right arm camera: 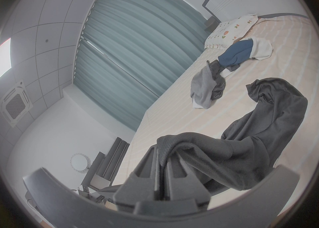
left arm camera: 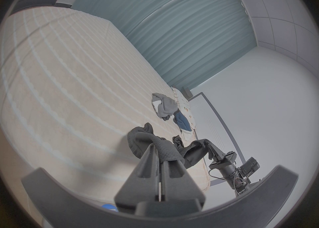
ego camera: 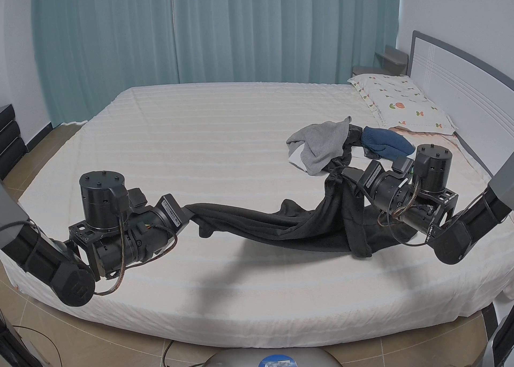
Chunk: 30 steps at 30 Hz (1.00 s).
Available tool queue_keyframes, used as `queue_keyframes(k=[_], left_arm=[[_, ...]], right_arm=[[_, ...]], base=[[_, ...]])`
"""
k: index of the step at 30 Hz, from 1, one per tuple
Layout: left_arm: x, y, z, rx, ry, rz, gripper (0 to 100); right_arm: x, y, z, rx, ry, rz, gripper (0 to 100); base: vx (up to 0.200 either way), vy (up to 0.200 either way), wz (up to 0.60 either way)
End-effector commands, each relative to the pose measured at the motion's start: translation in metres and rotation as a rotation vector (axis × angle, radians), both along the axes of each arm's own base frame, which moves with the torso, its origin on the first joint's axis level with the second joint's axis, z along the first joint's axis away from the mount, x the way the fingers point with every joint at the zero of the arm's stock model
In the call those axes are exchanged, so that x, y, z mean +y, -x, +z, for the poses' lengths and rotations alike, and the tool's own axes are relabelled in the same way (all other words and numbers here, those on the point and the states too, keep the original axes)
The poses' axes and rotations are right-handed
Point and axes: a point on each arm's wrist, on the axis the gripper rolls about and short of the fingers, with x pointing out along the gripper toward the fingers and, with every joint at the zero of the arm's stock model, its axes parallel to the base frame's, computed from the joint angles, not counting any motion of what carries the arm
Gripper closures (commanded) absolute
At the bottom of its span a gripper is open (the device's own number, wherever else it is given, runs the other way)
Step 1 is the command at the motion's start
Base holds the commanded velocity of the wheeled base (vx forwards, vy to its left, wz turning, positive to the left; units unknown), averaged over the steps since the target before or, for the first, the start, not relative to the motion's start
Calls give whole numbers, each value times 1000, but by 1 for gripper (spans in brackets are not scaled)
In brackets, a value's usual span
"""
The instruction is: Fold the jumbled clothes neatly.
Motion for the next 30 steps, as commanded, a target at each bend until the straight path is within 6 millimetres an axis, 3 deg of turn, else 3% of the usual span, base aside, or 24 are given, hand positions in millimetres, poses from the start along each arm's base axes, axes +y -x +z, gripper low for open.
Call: queue_keyframes(k=[1, 30], left_arm=[[0, 0, -1, 3, -1, 0, 100], [5, 5, 4, -9, 2, 14, 100]], right_arm=[[1, 0, 0, 1, 0, 3, 100], [8, 8, 7, -16, -5, 32, 100]], base=[[0, 200, 0], [0, 200, 0]])
